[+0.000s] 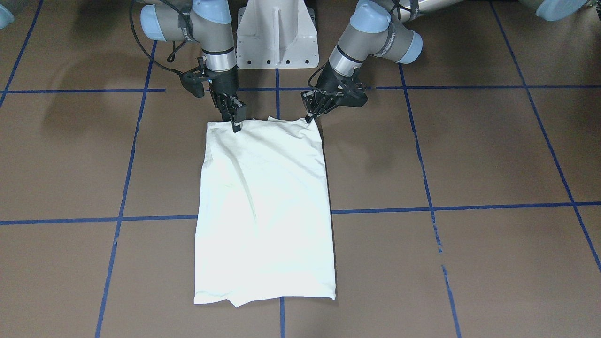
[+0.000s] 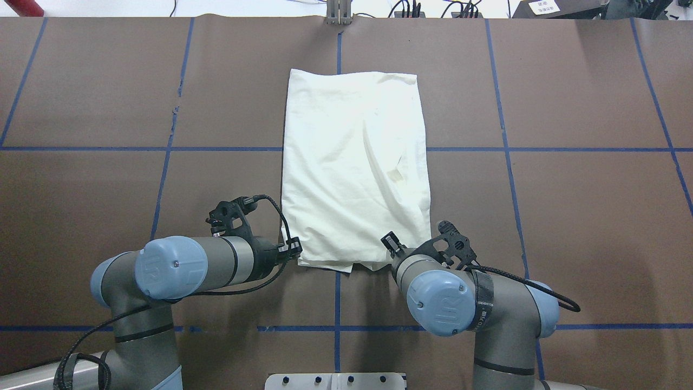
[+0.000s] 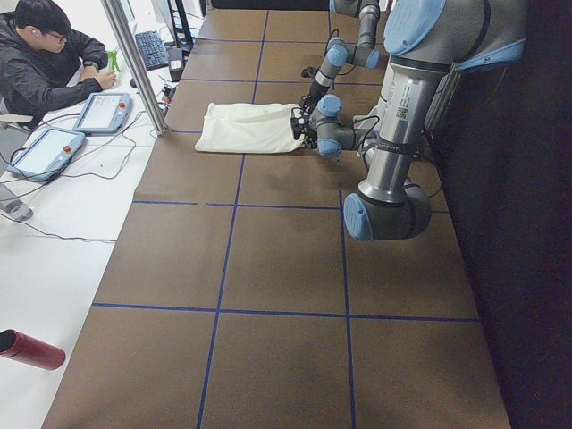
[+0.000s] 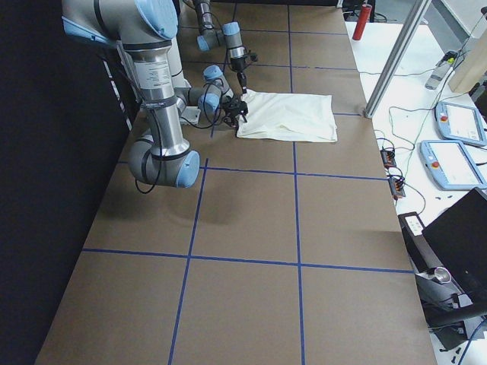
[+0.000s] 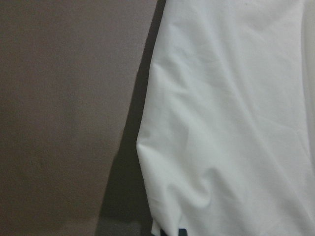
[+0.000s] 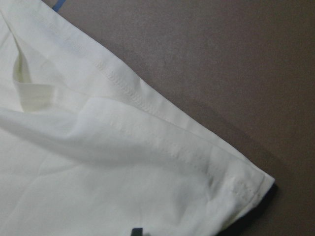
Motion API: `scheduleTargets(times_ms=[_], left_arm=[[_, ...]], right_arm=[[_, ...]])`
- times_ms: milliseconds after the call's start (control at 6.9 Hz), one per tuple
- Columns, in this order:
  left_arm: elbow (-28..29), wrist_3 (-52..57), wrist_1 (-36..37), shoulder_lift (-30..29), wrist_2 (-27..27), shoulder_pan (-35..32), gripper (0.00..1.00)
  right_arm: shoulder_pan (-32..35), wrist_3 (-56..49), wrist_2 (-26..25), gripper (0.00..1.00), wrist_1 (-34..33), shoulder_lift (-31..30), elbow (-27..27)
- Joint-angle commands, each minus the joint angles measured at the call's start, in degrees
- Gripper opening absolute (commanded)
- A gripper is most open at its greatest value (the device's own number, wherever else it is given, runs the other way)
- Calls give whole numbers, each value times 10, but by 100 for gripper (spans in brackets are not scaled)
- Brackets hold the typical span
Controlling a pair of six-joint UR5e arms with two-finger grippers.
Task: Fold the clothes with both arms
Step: 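Lower both grippers onto the near corners and pinch the shirt edge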
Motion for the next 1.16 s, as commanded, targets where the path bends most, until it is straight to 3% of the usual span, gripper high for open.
scheduleTargets(times_ms=[0, 579, 1014], left_arm=[[0, 0, 0, 0, 0, 0, 0], [-1, 0, 0, 0, 0, 0, 0], [-1, 0, 0, 0, 1, 4, 0]], right_arm=[[1, 9, -2, 52, 0, 1, -1], [0, 12, -8, 57, 0, 1, -2], [-1, 27, -8, 49, 1, 1, -5]])
